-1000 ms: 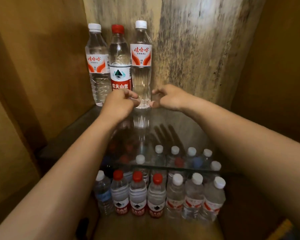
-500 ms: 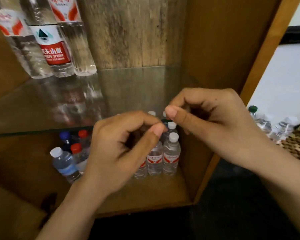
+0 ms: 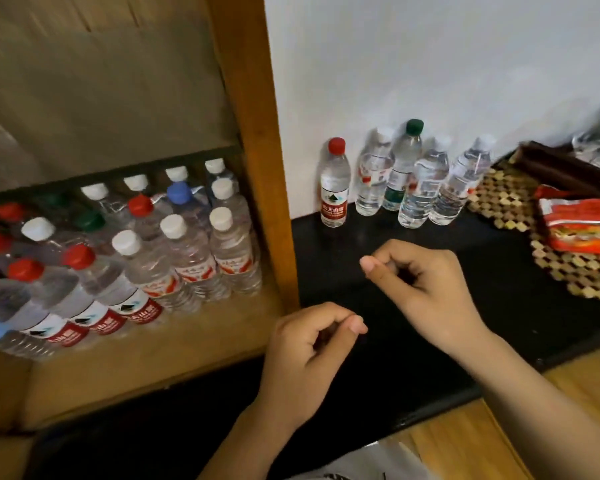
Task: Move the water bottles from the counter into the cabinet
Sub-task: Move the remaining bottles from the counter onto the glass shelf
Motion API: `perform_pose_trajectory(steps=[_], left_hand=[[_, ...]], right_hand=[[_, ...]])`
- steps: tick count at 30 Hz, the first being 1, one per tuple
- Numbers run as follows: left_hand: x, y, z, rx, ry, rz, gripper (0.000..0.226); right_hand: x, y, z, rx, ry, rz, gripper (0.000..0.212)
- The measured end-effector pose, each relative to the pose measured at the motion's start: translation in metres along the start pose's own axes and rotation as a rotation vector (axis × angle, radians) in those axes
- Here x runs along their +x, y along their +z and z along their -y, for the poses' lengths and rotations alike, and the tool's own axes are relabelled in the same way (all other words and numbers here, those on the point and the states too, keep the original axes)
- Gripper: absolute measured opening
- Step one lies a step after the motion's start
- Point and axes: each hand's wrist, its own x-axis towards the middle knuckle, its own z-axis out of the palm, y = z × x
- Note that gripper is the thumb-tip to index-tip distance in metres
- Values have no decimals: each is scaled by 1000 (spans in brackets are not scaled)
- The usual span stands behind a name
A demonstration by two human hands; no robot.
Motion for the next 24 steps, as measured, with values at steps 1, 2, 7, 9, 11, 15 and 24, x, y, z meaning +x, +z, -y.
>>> perform_pose_trajectory(steps=[1, 2, 7, 9, 11, 15, 24], left_hand=[[6, 11, 6, -1, -20, 4, 18], [14, 20, 13, 0, -39, 3, 16], [70, 59, 51, -25, -198, -65, 19], [104, 69, 65, -17, -248, -140, 18], [140, 75, 78, -8, -291, -251, 15], [219, 78, 90, 89, -296, -447, 40], [309, 43, 109, 889, -192, -178, 65]], right_hand=[[2, -2, -16, -2, 39, -15, 26], [5, -4, -31, -12, 76, -32, 25], [41, -14, -98, -100, 200, -71, 24], [69, -21, -121, -148, 217, -69, 22], [99, -25, -136, -205, 192, -64, 18], [168, -29, -155, -331, 123, -48, 15], [253, -29, -165, -719, 160, 209, 50]])
